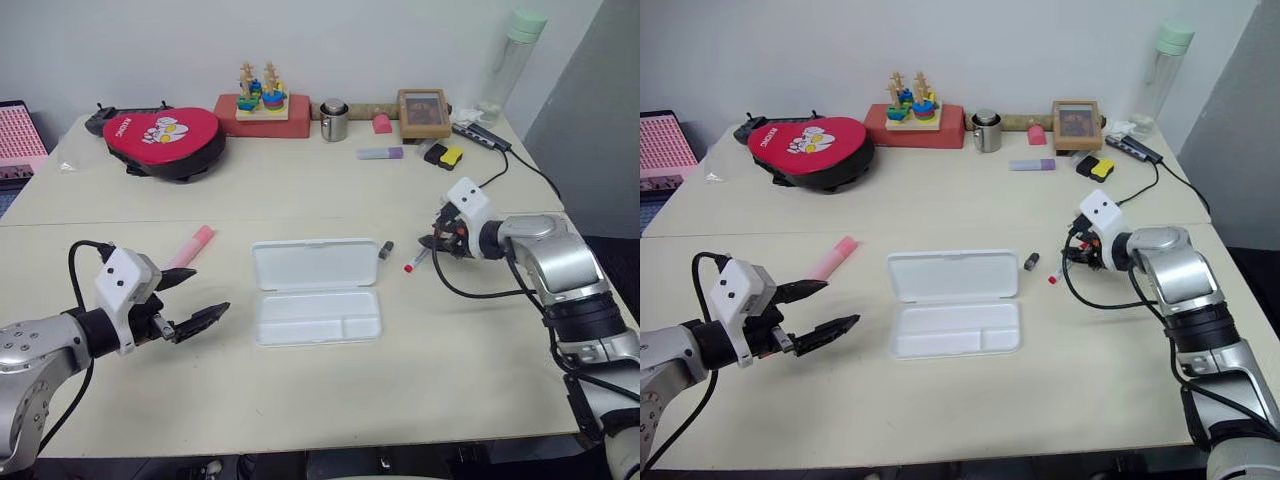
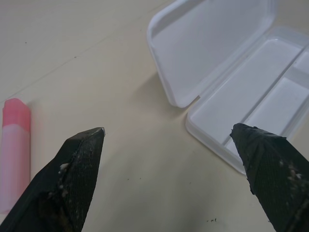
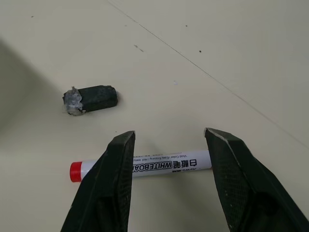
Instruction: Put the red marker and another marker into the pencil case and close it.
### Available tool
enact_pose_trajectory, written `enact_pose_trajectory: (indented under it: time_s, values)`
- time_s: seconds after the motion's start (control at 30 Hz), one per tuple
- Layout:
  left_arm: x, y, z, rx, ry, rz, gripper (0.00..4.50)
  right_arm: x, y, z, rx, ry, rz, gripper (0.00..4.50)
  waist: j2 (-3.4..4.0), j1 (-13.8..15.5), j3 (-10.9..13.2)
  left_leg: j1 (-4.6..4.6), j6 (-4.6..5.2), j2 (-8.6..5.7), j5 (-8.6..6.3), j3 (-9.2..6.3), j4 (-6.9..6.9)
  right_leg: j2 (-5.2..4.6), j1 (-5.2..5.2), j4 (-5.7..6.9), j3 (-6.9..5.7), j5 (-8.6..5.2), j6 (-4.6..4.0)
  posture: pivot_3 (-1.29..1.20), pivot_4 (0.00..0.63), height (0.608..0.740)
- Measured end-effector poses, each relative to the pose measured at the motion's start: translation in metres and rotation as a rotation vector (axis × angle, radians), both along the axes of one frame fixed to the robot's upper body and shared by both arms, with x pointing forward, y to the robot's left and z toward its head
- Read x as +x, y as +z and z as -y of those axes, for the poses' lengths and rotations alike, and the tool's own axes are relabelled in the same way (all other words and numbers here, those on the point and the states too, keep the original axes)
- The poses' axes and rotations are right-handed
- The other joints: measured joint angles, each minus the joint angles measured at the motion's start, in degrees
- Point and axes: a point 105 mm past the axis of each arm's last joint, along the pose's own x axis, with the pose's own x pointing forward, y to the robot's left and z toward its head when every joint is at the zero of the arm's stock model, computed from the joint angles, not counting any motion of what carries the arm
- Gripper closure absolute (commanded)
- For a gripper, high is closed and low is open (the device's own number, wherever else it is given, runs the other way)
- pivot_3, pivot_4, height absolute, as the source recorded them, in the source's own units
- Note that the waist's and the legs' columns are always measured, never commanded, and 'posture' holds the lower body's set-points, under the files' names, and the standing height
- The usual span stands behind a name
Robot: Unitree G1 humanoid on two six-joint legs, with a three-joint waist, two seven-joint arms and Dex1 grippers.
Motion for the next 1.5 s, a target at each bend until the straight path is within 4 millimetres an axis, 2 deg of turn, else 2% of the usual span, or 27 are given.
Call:
enact_pose_trajectory:
  time_s: [0.13, 0.33, 0.43, 0.6, 0.8, 1.0, 1.3, 1.5]
  values:
    - [0.000, -0.002, 0.003, -0.005, -0.001, 0.001, 0.00, 0.001, -0.007, 0.003, 0.059, -0.119, -0.065, 2.13, 0.01, 0.0, 0.0, 0.01, 0.00, 0.00, 0.00, 0.00, 0.00, 0.00, -0.02, 0.04, 0.01, 0.00, 0.00, 0.00, 0.150, 0.740]
    - [0.000, -0.003, 0.004, -0.007, 0.002, 0.000, 0.00, 0.009, 0.008, 0.010, 0.107, -0.217, -0.056, 2.13, 0.01, -0.1, 0.0, 0.02, 0.00, 0.00, 0.00, 0.01, 0.01, 0.00, -0.03, 0.06, 0.01, 0.00, -0.01, 0.00, 0.150, 0.740]
    - [0.000, -0.004, 0.004, -0.008, 0.004, -0.001, 0.00, 0.012, 0.003, 0.012, 0.136, -0.251, -0.082, 2.13, 0.01, -0.1, 0.0, 0.02, 0.01, 0.00, 0.00, 0.01, 0.00, 0.01, -0.03, 0.06, 0.01, 0.00, -0.01, 0.00, 0.150, 0.740]
    - [0.000, -0.004, 0.005, -0.007, 0.005, 0.000, 0.00, 0.015, -0.017, 0.010, 0.158, -0.287, -0.162, 2.13, 0.02, -0.3, 0.0, 0.00, 0.01, 0.00, 0.00, 0.03, 0.00, 0.01, -0.04, 0.06, 0.03, 0.00, -0.01, 0.00, 0.150, 0.740]
    - [0.000, -0.006, 0.006, -0.006, 0.007, -0.003, 0.00, 0.024, -0.013, 0.009, 0.206, -0.328, -0.170, 2.13, 0.02, -0.6, 0.0, 0.02, 0.01, 0.01, 0.00, 0.02, -0.01, 0.01, -0.05, 0.09, 0.02, 0.01, -0.01, 0.00, 0.150, 0.740]
    - [0.000, -0.008, 0.006, -0.015, 0.011, -0.006, 0.00, 0.024, -0.022, 0.001, 0.239, -0.337, -0.210, 2.13, 0.02, -0.8, 0.0, 0.01, 0.01, 0.00, 0.00, 0.03, 0.00, 0.01, -0.05, 0.09, 0.03, 0.01, -0.01, 0.00, 0.150, 0.740]
    - [0.000, -0.008, 0.006, -0.016, 0.013, -0.004, 0.00, 0.026, -0.025, 0.003, 0.218, -0.334, -0.201, 2.13, 0.03, -0.8, 0.0, 0.03, 0.02, 0.00, 0.01, 0.02, 0.01, 0.01, -0.04, 0.12, 0.02, 0.01, -0.01, 0.00, 0.150, 0.740]
    - [0.001, -0.008, 0.007, -0.017, 0.011, -0.002, 0.00, 0.027, -0.021, -0.001, 0.212, -0.304, -0.169, 3.18, 0.01, -0.8, 0.0, 0.05, 0.02, 0.00, 0.01, -0.01, 0.00, 0.01, -0.01, 0.12, 0.00, 0.00, -0.01, 0.00, 0.150, 0.740]
